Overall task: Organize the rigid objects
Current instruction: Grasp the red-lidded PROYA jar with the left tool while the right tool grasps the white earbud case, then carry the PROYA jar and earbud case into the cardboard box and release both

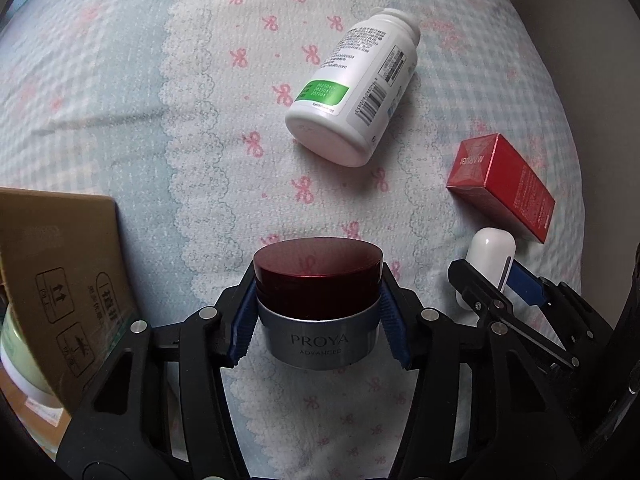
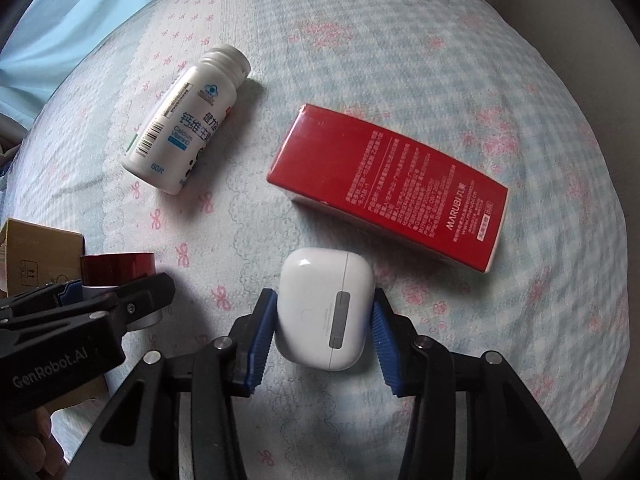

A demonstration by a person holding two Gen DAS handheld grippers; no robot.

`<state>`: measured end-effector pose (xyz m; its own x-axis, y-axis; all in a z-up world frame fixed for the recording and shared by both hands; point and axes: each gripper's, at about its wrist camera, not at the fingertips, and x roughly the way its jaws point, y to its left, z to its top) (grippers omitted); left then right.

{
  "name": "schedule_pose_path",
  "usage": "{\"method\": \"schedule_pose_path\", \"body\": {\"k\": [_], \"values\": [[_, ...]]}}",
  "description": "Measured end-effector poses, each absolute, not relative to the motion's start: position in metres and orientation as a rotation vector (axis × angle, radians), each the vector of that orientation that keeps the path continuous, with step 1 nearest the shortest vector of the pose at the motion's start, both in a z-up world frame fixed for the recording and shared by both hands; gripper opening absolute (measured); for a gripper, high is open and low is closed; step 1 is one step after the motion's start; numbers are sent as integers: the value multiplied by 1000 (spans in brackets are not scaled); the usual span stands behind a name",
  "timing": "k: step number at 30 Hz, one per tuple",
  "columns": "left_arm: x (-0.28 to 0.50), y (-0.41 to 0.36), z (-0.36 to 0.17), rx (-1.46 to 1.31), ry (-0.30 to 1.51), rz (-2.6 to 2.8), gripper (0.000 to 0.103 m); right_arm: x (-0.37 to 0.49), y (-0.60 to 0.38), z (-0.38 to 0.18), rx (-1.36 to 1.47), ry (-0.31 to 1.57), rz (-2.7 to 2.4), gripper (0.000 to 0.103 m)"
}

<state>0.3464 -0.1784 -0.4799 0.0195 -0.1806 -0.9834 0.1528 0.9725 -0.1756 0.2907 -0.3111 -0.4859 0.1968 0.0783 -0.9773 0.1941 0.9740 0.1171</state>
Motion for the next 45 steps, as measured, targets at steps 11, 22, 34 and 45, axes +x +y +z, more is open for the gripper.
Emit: {"method": "schedule_pose_path", "body": {"k": [11,22,34,45], "values": [[325,-167,-377,-77,1384,-274,50,280,-331,-401,257,1260,-43,42],[276,-120,-263,-194,1195,-236,50,245,-314,-271,232,1102,91,42],[212,0,-199,-263,1104,-91,50,216,-242,-190,166,1017,276,43],[209,135,-207,-258,1137,-95,50,207,-127,-180,212,1019,299,43]]}}
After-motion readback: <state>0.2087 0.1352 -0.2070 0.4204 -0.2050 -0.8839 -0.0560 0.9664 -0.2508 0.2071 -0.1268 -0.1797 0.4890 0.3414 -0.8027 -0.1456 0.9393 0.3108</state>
